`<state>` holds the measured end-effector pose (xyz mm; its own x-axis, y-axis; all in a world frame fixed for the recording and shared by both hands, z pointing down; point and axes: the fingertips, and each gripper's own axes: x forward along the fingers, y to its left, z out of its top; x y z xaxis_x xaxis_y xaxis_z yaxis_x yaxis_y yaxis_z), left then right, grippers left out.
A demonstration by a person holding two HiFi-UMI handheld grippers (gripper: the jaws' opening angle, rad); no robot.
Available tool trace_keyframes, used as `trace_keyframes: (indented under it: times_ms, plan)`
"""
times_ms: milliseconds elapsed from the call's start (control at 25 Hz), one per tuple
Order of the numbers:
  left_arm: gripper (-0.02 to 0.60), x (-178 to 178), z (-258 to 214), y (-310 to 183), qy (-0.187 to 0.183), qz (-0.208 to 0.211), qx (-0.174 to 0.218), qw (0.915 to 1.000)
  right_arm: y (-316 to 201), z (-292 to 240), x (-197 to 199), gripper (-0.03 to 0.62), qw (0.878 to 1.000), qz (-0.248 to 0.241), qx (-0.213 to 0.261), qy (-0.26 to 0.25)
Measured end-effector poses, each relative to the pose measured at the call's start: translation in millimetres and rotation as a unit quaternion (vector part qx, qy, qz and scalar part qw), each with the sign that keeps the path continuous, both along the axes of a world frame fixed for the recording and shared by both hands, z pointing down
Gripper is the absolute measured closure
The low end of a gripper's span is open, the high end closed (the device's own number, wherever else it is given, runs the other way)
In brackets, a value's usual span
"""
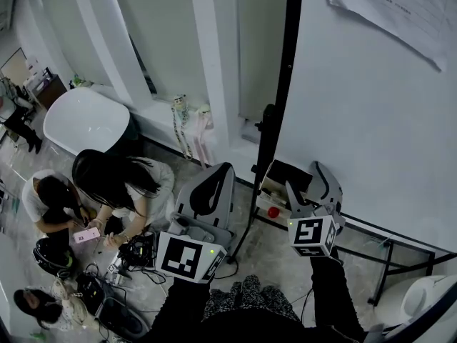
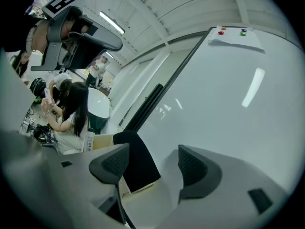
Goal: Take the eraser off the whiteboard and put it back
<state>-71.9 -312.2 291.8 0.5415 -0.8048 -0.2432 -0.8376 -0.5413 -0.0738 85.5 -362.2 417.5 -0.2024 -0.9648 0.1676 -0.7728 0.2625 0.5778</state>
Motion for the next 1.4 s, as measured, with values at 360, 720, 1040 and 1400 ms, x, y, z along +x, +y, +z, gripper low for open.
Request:
trace_keyframes:
  times_ms: [360, 720, 1040, 1400]
  plan:
    - [0.58, 21, -1, 2, -0.006, 0.021, 0.002, 0.9998, 17, -43, -6, 0.3, 0.993, -0.032, 0.062, -0.095]
    - [0.58, 52, -5, 12, -0.006, 0.052, 0.007, 0.9986, 45, -80, 3, 0.555, 0.982, -0.026, 0.092, -0.163]
    - [0.58, 73, -12, 32, -0.007, 0.068, 0.015, 0.9976, 80, -105, 20, 0.583, 0.968, -0.017, 0.106, -0.229]
    - [0.58, 83, -10, 63, -0.013, 0.059, 0.015, 0.9981, 118, -123, 44, 0.586, 0.956, -0.021, 0.133, -0.259]
